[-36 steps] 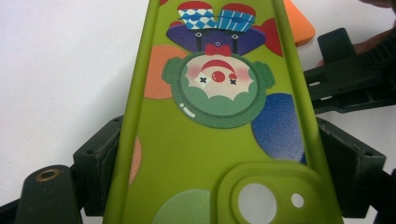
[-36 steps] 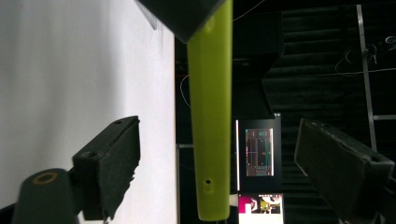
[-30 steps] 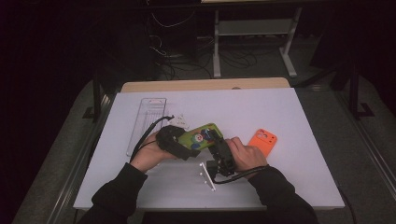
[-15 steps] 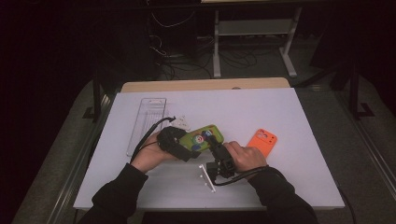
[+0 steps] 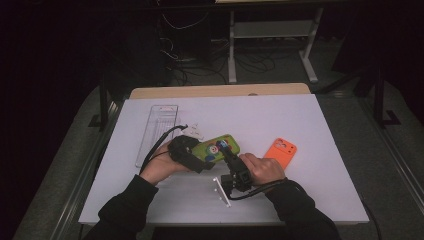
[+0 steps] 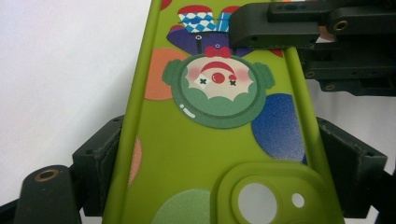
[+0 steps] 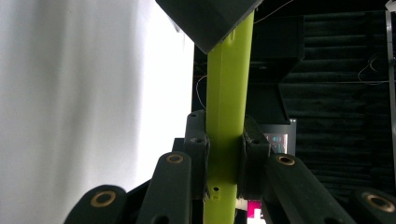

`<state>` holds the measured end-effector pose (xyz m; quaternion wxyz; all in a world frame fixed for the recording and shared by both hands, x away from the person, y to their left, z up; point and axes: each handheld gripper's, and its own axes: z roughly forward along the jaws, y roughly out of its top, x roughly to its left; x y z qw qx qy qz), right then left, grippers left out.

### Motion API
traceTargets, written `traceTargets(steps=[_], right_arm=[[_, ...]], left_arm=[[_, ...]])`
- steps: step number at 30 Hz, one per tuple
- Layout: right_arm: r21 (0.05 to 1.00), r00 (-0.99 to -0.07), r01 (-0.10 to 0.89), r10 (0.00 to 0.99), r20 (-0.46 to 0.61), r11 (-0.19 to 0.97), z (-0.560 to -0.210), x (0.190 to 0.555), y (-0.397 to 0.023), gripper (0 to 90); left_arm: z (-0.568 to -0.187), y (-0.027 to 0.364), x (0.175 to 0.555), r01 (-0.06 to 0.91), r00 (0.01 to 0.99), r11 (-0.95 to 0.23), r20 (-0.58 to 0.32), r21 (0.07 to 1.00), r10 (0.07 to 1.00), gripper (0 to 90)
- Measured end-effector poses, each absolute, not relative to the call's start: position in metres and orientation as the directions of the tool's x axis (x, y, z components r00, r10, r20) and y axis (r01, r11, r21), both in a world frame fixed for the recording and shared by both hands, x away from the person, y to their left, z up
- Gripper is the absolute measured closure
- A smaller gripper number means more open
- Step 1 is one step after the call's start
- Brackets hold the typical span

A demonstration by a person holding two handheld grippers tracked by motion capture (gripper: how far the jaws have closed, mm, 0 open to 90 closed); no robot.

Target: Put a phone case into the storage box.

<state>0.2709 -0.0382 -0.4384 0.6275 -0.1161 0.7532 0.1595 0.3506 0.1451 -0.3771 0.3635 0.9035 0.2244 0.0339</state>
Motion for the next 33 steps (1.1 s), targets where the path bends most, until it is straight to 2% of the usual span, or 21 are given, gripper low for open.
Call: traceTargets(steps=[3, 7, 9, 19, 23, 33], right_arm=[[0.090, -0.209, -0.371, 0.011, -0.978, 0.924, -0.436, 0.271, -0.039, 76.4], [0.098, -0.212, -0.366, 0.020, -0.977, 0.925, -0.436, 0.272, -0.040, 76.4], [0.109, -0.211, -0.364, 0.032, -0.977, 0.925, -0.435, 0.273, -0.041, 76.3], [0.143, -0.202, -0.337, 0.077, -0.976, 0.930, -0.431, 0.278, -0.050, 76.2], [0.153, -0.239, -0.316, 0.077, -0.968, 0.936, -0.429, 0.280, -0.054, 76.2], [0.294, -0.338, -0.220, 0.210, -0.917, 0.930, -0.422, 0.291, -0.068, 76.2]], left_arm=[[-0.380, 0.144, 0.350, 0.398, 0.888, -0.611, -0.119, 0.684, 0.445, 12.7], [-0.379, 0.145, 0.350, 0.395, 0.892, -0.606, -0.131, 0.690, 0.432, 2.5], [-0.379, 0.146, 0.350, 0.398, 0.891, -0.595, -0.140, 0.698, 0.432, 0.3], [-0.375, 0.161, 0.352, 0.368, 0.896, -0.572, -0.115, 0.733, 0.428, 0.0], [-0.374, 0.169, 0.354, 0.355, 0.900, -0.579, -0.101, 0.734, 0.424, 0.0], [-0.372, 0.174, 0.355, 0.342, 0.900, -0.572, -0.086, 0.745, 0.427, 0.0]])
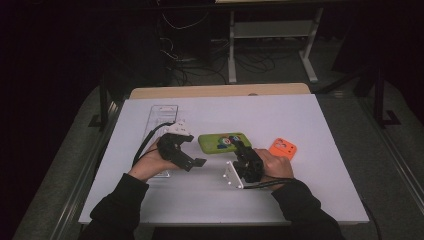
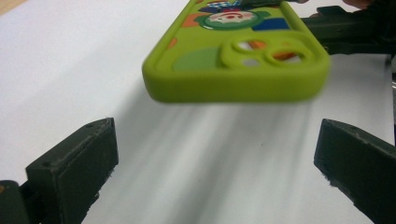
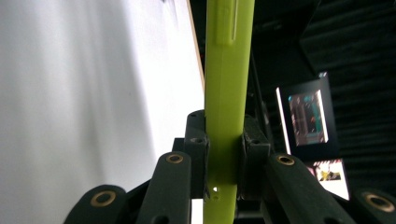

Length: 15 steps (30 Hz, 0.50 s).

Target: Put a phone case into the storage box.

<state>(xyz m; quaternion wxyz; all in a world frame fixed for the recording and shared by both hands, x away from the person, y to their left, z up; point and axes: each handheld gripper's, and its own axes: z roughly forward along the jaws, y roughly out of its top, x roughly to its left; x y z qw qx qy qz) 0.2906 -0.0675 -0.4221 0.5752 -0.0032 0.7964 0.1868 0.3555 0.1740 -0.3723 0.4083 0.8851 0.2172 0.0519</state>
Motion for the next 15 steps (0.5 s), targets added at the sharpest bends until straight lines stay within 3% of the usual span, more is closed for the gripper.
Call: traceTargets(steps=[5, 10, 15], right_arm=[[0.429, -0.402, -0.136, 0.345, -0.848, 0.893, -0.418, 0.296, -0.073, 76.1], [0.501, -0.456, -0.095, 0.410, -0.790, 0.861, -0.411, 0.301, -0.079, 76.1], [0.629, -0.530, 0.017, 0.541, -0.653, 0.777, -0.408, 0.304, -0.082, 76.1]], left_arm=[[-0.373, 0.173, 0.355, 0.348, 0.896, -0.567, -0.086, 0.746, 0.437, 0.0], [-0.373, 0.173, 0.355, 0.362, 0.888, -0.558, -0.093, 0.747, 0.451, 0.0], [-0.373, 0.173, 0.356, 0.354, 0.892, -0.576, -0.081, 0.737, 0.446, 0.0]])
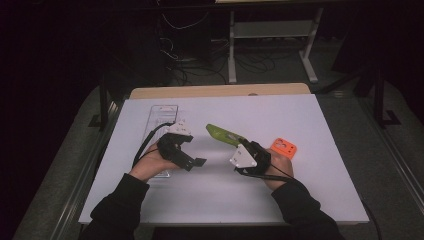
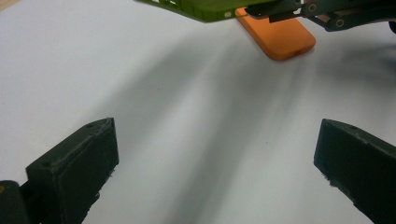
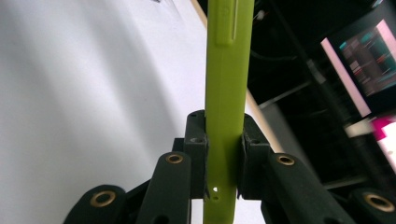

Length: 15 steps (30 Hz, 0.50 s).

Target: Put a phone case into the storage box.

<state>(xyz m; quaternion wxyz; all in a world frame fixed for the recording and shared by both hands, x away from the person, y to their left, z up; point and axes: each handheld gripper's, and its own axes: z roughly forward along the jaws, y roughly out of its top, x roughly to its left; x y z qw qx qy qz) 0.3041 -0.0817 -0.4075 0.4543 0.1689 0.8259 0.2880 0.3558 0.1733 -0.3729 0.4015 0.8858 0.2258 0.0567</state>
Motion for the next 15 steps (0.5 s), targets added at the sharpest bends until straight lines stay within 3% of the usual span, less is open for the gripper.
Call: traceTargets(steps=[15], right_arm=[[0.818, -0.628, 0.234, 0.723, -0.286, 0.526, -0.395, 0.316, -0.098, 76.1]], left_arm=[[-0.372, 0.172, 0.354, 0.353, 0.885, -0.564, -0.071, 0.747, 0.460, 0.0]])
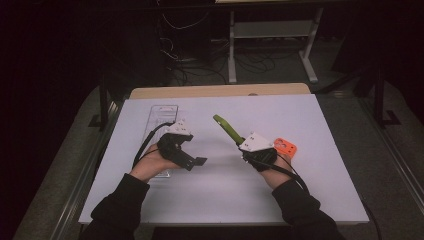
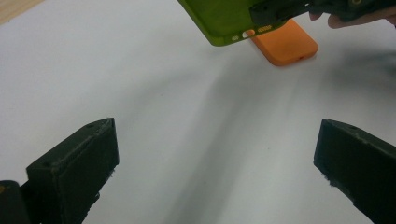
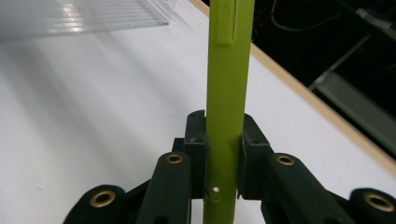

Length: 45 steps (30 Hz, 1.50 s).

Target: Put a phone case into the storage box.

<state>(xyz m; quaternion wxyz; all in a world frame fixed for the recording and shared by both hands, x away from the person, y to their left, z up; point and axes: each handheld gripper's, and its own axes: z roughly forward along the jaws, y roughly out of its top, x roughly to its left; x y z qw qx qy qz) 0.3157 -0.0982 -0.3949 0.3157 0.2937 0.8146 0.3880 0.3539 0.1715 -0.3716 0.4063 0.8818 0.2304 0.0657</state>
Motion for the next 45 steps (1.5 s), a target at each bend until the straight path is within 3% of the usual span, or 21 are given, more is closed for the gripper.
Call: traceTargets(steps=[10, 15, 19, 28, 45], right_arm=[[0.855, -0.646, 0.347, 0.759, -0.079, 0.384, -0.393, 0.325, -0.111, 76.1], [0.859, -0.638, 0.435, 0.765, 0.083, 0.269, -0.394, 0.328, -0.115, 76.0], [0.860, -0.635, 0.454, 0.761, 0.129, 0.233, -0.395, 0.328, -0.115, 76.0], [0.863, -0.660, 0.447, 0.738, 0.139, 0.237, -0.396, 0.322, -0.105, 76.0], [0.858, -0.716, 0.434, 0.683, 0.143, 0.275, -0.398, 0.309, -0.079, 76.0]], left_arm=[[-0.371, 0.171, 0.354, 0.353, 0.881, -0.555, -0.068, 0.753, 0.468, 0.0], [-0.369, 0.170, 0.355, 0.354, 0.874, -0.528, -0.072, 0.772, 0.480, 0.0], [-0.367, 0.169, 0.355, 0.360, 0.864, -0.506, -0.075, 0.784, 0.498, 0.0], [-0.362, 0.169, 0.356, 0.379, 0.830, -0.408, -0.111, 0.830, 0.546, 0.0], [-0.362, 0.164, 0.356, 0.371, 0.828, -0.341, -0.142, 0.863, 0.542, 0.0]])
